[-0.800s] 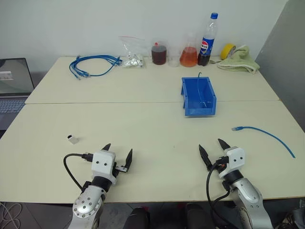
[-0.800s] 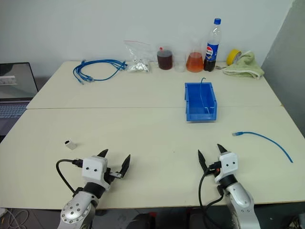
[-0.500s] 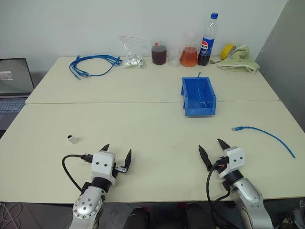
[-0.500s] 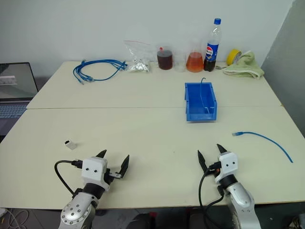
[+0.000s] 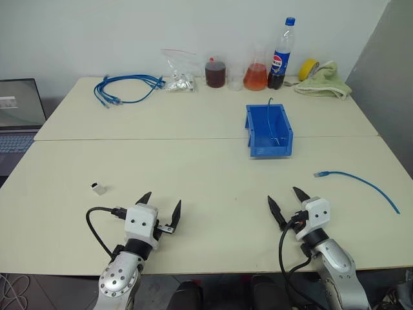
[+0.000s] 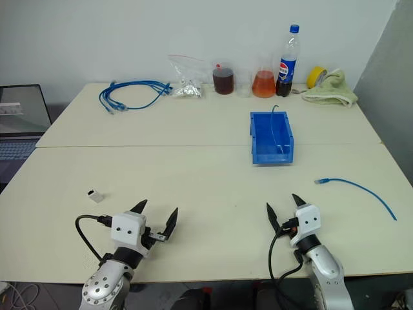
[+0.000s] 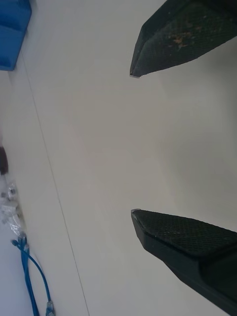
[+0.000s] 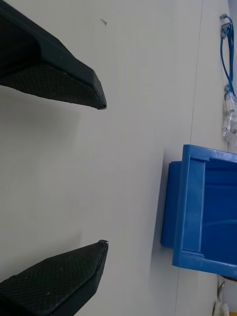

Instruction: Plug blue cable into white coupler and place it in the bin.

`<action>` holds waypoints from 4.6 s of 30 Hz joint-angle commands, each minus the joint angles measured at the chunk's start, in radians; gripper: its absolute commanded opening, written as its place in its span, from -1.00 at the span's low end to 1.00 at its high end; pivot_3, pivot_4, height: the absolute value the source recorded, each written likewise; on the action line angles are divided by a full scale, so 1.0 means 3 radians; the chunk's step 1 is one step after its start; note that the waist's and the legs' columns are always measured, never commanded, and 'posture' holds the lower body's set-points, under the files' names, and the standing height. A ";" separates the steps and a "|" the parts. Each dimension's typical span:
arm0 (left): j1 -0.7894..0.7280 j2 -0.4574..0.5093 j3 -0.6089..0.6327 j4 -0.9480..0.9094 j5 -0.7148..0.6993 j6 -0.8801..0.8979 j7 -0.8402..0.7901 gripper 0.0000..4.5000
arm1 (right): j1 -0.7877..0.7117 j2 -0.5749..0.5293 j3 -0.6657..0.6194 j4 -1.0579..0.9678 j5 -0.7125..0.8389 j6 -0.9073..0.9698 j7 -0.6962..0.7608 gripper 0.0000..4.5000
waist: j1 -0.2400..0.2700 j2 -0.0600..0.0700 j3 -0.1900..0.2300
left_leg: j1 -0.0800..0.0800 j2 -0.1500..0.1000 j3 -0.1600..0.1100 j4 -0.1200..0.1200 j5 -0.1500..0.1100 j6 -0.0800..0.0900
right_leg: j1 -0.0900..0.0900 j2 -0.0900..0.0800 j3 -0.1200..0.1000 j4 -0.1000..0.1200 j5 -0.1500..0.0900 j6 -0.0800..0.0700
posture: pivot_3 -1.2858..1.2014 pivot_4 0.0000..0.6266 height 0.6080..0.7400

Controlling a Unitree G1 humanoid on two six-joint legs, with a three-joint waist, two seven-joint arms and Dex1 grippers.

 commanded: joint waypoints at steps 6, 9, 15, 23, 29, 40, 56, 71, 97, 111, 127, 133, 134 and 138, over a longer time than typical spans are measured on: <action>-0.0046 0.0051 0.0036 -0.0081 -0.0139 0.0024 -0.0088 0.99 | -0.0015 0.0012 -0.0013 -0.0062 0.0043 -0.0037 0.0007 1.00 | 0.0000 0.0000 0.0000 | 0.0000 0.0000 0.0000 0.0000 0.0000 0.0000 | 0.0000 0.0000 0.0000 0.0000 0.0000 0.0000 | 0.03 -0.52 1.00; -0.0043 0.0070 0.0040 -0.0086 -0.0219 0.0082 -0.0147 0.99 | -0.0008 0.0020 -0.0011 -0.0072 0.0037 -0.0041 -0.0001 1.00 | 0.0000 0.0000 0.0000 | 0.0000 0.0000 0.0000 0.0000 0.0000 0.0000 | 0.0000 0.0000 0.0000 0.0000 0.0000 0.0000 | 0.03 -0.52 1.00; -0.0136 0.0341 -0.0015 -0.0111 -0.0493 0.0013 -0.0646 0.99 | 0.0000 0.0016 -0.0046 -0.0107 0.0054 -0.0045 -0.0012 1.00 | 0.0000 0.0000 0.0000 | 0.0000 0.0000 0.0001 0.0000 0.0000 0.0000 | 0.0000 0.0000 0.0000 0.0001 0.0000 0.0000 | 0.03 -0.52 1.00; -0.0957 0.0838 -0.0328 0.0035 -0.0597 0.0463 -0.1302 0.99 | 0.0008 -0.0238 -0.0323 -0.0446 0.0490 0.0238 0.0180 1.00 | 0.0004 0.0003 -0.0001 | 0.0001 -0.0002 0.0004 0.0003 0.0001 -0.0001 | 0.0002 0.0001 -0.0002 0.0006 0.0000 0.0000 | 0.03 -0.52 1.00; -0.1633 0.1024 -0.0652 0.0019 -0.0784 0.1174 -0.1665 0.99 | -0.0246 -0.1133 -0.0938 -0.0393 0.1094 0.0963 0.0698 1.00 | -0.0006 0.0004 0.0000 | 0.0004 -0.0002 0.0010 0.0006 0.0001 -0.0001 | 0.0005 0.0001 0.0000 0.0007 0.0000 0.0000 | 0.03 -0.52 1.00; -0.2184 0.0993 -0.1016 -0.0140 -0.0790 0.1730 -0.1751 0.99 | -0.1161 -0.2666 -0.0913 0.1404 0.0858 0.1508 0.1839 1.00 | -0.0014 0.0002 0.0003 | 0.0004 -0.0001 0.0017 0.0009 0.0002 0.0001 | 0.0007 0.0004 0.0005 0.0006 0.0000 -0.0001 | 0.03 -0.52 1.00; -0.2385 0.0975 -0.1201 -0.0142 -0.0736 0.1699 -0.1863 1.00 | -0.3524 -0.2647 0.0278 0.4426 -0.0507 0.1176 0.2578 0.81 | -0.0009 0.0008 0.0007 | -0.0009 -0.0002 0.0023 0.0024 0.0005 -0.0006 | 0.0002 -0.0008 0.0006 0.0002 0.0000 -0.0001 | 0.03 -0.52 1.00; -0.2382 0.1030 -0.1198 -0.0110 -0.0718 0.1644 -0.1953 1.00 | -0.3477 -0.2438 0.0500 0.4513 -0.0911 0.0646 0.2947 -0.84 | -0.0016 0.0008 0.0007 | -0.0007 -0.0003 0.0021 0.0043 0.0004 -0.0005 | 0.0011 -0.0008 0.0003 0.0007 0.0003 0.0004 | 0.03 -0.52 1.00; -0.1119 0.1913 -0.0402 -0.0337 -0.0799 0.1670 -0.2023 1.00 | -0.2896 -0.1628 0.1026 0.1219 -0.0811 0.0910 0.3438 -0.98 | -0.0009 0.0014 0.0012 | -0.0013 0.0002 -0.0008 0.0043 0.0001 0.0001 | 0.0003 -0.0015 0.0002 0.0010 0.0004 0.0005 | 0.03 -0.52 1.00; -0.0920 0.1922 -0.0221 -0.0244 -0.0785 0.1621 -0.1970 1.00 | -0.2861 -0.1136 0.1169 0.0891 -0.0763 0.1483 0.2979 -0.98 | -0.0008 0.0014 0.0013 | -0.0013 -0.0002 -0.0011 0.0040 0.0000 0.0001 | -0.0001 -0.0009 -0.0003 0.0011 0.0003 0.0004 | 0.03 -0.52 1.00; -0.0926 0.1821 -0.0137 -0.0167 -0.0829 0.1650 -0.1898 1.00 | -0.2936 -0.1095 0.1344 0.0914 -0.0759 0.1522 0.2919 -0.71 | -0.0010 0.0015 0.0013 | -0.0014 -0.0002 -0.0011 0.0040 0.0000 0.0002 | -0.0004 -0.0008 -0.0002 0.0011 0.0003 0.0004 | 0.03 -0.52 1.00; -0.0965 0.1784 -0.0160 -0.0130 -0.0822 0.1647 -0.1882 1.00 | -0.2914 -0.1118 0.1317 0.0826 -0.0710 0.1636 0.2937 -0.04 | -0.0010 0.0015 0.0013 | -0.0014 -0.0001 -0.0011 0.0039 0.0000 0.0002 | -0.0004 -0.0008 -0.0001 0.0011 0.0003 0.0004 | 0.03 -0.52 1.00; -0.0982 0.1771 -0.0167 -0.0115 -0.0825 0.1647 -0.1878 1.00 | -0.2917 -0.1118 0.1304 0.0813 -0.0695 0.1659 0.2937 0.04 | -0.0010 0.0015 0.0013 | -0.0014 -0.0002 -0.0011 0.0039 0.0000 0.0002 | -0.0004 -0.0008 -0.0001 0.0011 0.0003 0.0004 | 0.03 -0.52 1.00; -0.1057 0.1703 -0.0208 -0.0058 -0.0830 0.1658 -0.1865 1.00 | -0.2932 -0.1214 0.1096 0.0545 -0.0439 0.1956 0.3008 0.54 | -0.0009 0.0015 0.0014 | -0.0015 -0.0001 -0.0011 0.0039 0.0000 0.0002 | -0.0004 -0.0008 -0.0002 0.0011 0.0003 0.0004 | 0.03 -0.52 1.00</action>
